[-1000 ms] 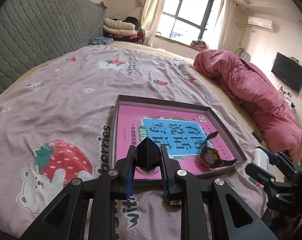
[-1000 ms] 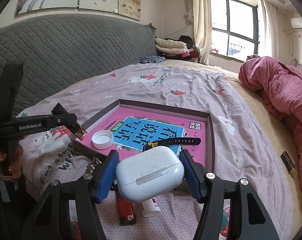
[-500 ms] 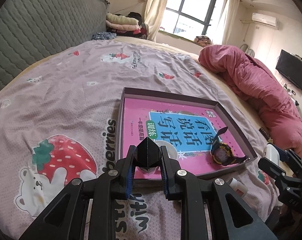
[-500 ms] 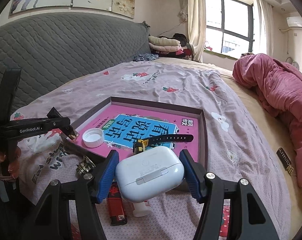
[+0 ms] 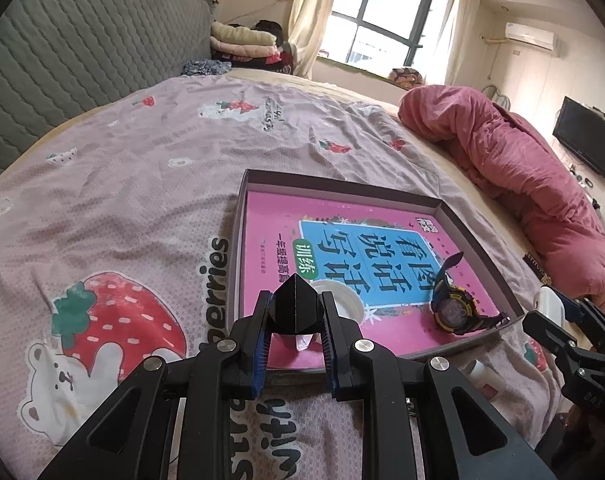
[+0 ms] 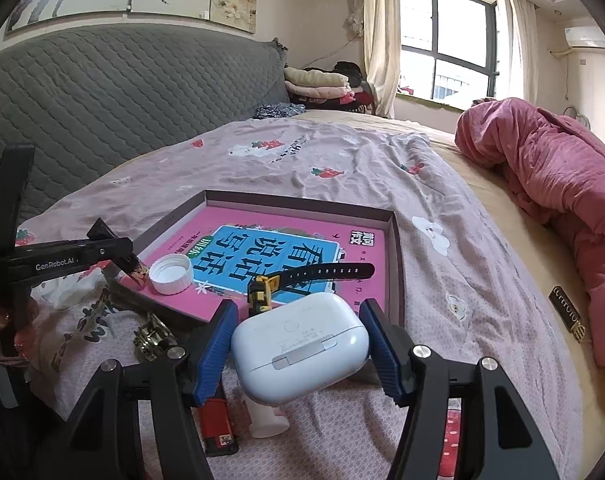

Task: Organize rigid objects

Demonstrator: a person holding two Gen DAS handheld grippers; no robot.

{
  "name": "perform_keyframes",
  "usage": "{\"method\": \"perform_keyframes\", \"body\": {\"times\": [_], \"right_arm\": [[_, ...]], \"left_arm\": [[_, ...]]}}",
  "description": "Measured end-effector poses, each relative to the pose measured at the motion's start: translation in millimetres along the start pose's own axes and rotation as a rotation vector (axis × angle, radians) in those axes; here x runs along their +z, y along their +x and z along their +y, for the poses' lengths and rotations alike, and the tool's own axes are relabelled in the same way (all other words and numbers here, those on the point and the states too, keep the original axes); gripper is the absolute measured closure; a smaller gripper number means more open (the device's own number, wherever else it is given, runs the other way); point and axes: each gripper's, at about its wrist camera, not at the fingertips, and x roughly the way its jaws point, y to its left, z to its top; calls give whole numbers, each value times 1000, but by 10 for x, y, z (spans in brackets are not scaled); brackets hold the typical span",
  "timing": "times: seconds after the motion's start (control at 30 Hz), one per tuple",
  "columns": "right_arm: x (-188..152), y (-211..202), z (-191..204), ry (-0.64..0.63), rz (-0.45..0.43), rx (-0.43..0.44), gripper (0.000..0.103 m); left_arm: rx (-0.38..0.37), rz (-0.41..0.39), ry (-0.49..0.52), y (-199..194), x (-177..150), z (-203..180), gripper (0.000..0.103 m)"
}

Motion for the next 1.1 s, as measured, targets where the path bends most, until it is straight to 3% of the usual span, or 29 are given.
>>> {"method": "perform_keyframes", "body": {"times": [0.43, 1.1], "right_arm": [[56, 209, -108, 56, 33, -10, 40], [139, 459, -200, 74, 53, -38, 40]], "left_arm": [[-20, -5, 31, 137, 27, -52, 80], [-33, -16, 2, 387, 185, 8, 80]]}}
